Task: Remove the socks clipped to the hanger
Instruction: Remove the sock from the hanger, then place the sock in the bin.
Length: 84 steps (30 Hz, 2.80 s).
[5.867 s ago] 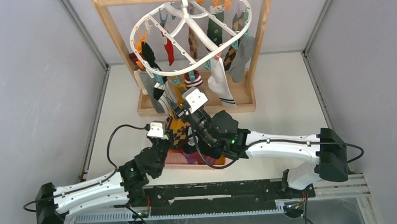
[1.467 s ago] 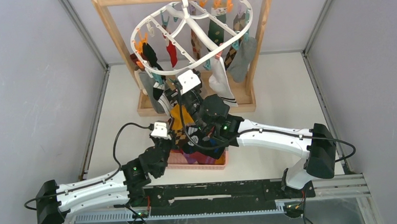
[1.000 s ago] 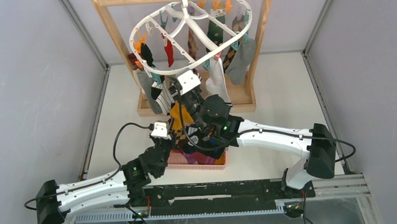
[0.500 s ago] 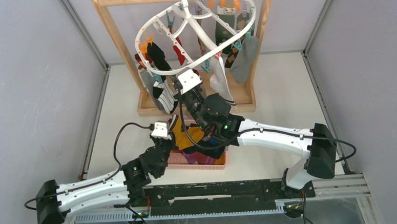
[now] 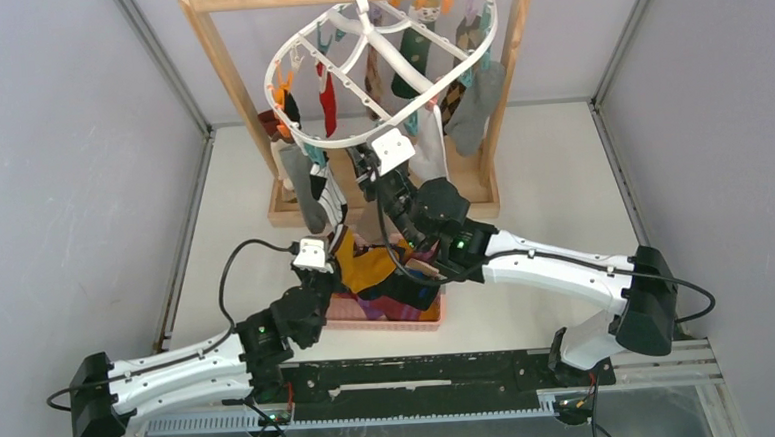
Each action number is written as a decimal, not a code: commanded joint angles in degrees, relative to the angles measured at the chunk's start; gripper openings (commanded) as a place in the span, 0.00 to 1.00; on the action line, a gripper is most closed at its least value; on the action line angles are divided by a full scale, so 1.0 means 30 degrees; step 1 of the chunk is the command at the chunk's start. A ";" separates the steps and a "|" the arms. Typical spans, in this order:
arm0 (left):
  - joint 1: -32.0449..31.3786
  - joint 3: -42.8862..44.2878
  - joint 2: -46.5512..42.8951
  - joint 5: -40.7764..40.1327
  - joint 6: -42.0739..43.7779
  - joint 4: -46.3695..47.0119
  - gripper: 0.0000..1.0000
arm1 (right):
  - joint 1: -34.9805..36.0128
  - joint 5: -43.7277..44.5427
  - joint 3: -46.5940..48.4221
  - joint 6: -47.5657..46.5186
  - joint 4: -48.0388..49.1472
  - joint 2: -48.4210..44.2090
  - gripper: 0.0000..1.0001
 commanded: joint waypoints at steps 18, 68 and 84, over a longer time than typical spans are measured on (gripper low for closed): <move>0.0061 -0.0230 0.3861 -0.0495 -0.2888 -0.0338 0.04 | -0.1595 -0.2179 -0.5941 0.6005 -0.2826 -0.4482 0.76; -0.0767 -0.0020 0.4575 -0.1844 -0.3517 -0.0975 1.00 | -0.0296 -0.5206 -1.0791 0.9974 -0.2765 -0.1971 0.74; -0.0763 -0.0386 0.3908 -0.1784 -0.4719 -0.1589 1.00 | -0.0149 -0.7084 -1.0116 1.0971 -0.1586 0.1393 0.50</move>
